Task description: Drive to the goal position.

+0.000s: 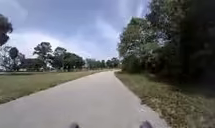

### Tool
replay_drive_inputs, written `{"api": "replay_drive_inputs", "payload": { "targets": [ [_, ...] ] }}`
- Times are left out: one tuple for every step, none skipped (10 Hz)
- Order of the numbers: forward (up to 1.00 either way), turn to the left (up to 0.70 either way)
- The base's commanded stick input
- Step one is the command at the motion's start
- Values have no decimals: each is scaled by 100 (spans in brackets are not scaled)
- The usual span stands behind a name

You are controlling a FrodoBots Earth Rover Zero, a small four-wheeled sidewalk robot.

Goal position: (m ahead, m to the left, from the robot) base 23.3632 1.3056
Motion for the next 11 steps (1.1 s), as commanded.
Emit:
{"api": "replay_drive_inputs", "payload": {
  "targets": [
    [70,14],
    [70,14],
    [70,14],
    [70,14],
    [70,0],
    [70,0],
    [70,0],
    [70,0],
    [70,0],
    [70,0],
    [70,0]
  ]
}}
